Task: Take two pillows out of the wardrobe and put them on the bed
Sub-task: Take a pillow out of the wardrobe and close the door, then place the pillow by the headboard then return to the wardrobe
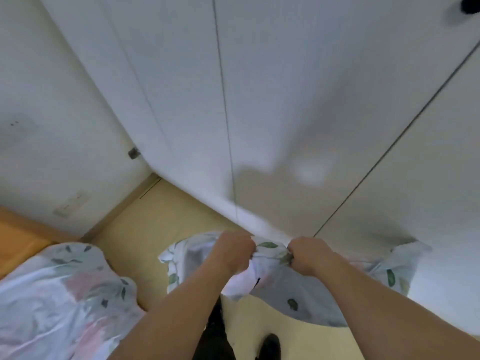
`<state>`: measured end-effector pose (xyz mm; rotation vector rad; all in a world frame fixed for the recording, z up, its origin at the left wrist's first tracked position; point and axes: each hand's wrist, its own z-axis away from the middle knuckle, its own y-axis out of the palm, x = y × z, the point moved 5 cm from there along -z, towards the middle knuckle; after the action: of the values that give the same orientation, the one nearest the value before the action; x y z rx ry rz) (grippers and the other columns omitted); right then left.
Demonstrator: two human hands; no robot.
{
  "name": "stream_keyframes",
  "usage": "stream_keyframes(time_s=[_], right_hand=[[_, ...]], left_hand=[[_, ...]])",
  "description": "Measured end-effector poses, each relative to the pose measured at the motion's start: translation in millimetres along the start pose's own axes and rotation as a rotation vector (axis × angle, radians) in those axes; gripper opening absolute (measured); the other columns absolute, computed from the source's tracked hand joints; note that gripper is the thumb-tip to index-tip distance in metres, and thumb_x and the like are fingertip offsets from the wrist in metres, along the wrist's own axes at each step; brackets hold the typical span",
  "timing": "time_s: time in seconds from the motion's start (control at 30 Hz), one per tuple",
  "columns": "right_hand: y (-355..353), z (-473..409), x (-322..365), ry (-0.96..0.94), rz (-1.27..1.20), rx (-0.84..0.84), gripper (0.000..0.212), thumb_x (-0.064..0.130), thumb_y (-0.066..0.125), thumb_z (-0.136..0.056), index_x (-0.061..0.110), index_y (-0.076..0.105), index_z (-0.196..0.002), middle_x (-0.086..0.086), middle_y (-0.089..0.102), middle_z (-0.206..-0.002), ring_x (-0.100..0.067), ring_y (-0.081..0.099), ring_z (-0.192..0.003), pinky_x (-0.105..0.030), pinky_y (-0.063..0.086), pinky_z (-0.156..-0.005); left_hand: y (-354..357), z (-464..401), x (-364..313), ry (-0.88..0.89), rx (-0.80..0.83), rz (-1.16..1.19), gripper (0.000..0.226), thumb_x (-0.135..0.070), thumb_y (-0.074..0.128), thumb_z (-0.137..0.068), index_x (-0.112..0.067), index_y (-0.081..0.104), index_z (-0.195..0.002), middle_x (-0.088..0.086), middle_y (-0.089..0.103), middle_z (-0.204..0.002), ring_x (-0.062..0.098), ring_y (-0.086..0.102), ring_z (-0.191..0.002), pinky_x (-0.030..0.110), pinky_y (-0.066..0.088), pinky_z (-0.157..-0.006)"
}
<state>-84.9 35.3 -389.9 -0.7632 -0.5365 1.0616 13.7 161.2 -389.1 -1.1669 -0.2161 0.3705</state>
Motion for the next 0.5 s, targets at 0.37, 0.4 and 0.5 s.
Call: stream_keyframes(time_s=[0.37, 0.4, 0.5], right_hand=[[-66.6, -76.4, 242.5, -0.467, 0.255, -0.107, 0.018, 0.023, 0.050, -0.090, 0.014, 0.063, -0.101, -0.004, 0.064, -0.100, -0.026, 0.064, -0.093, -0.027, 0.042, -0.070], [-71.8, -81.8, 262.9, -0.493, 0.266, -0.099, 0.016, 0.023, 0.050, -0.089, 0.016, 0.062, -0.099, -0.004, 0.064, -0.097, -0.026, 0.064, -0.093, -0.027, 0.042, -0.069], [-84.1, -97.9, 329.0, -0.571, 0.288, -0.067, 0.006, 0.021, 0.049, -0.087, 0.019, 0.055, -0.087, -0.002, 0.061, -0.088, -0.026, 0.064, -0.089, -0.026, 0.041, -0.068]], left_hand=[[32.8, 154.4, 193.0, -0.552, -0.040, 0.099, 0.024, -0.010, 0.044, -0.090, -0.018, 0.065, -0.098, 0.002, 0.061, -0.104, 0.025, 0.055, -0.099, 0.031, 0.033, -0.071], [35.1, 166.1, 208.7, -0.586, -0.043, 0.095, 0.024, -0.011, 0.044, -0.090, -0.018, 0.065, -0.099, 0.002, 0.060, -0.104, 0.026, 0.056, -0.099, 0.032, 0.033, -0.070], [47.6, 204.2, 255.8, -0.703, -0.034, 0.114, 0.026, -0.011, 0.042, -0.090, -0.018, 0.065, -0.099, 0.002, 0.059, -0.102, 0.025, 0.056, -0.098, 0.033, 0.038, -0.072]])
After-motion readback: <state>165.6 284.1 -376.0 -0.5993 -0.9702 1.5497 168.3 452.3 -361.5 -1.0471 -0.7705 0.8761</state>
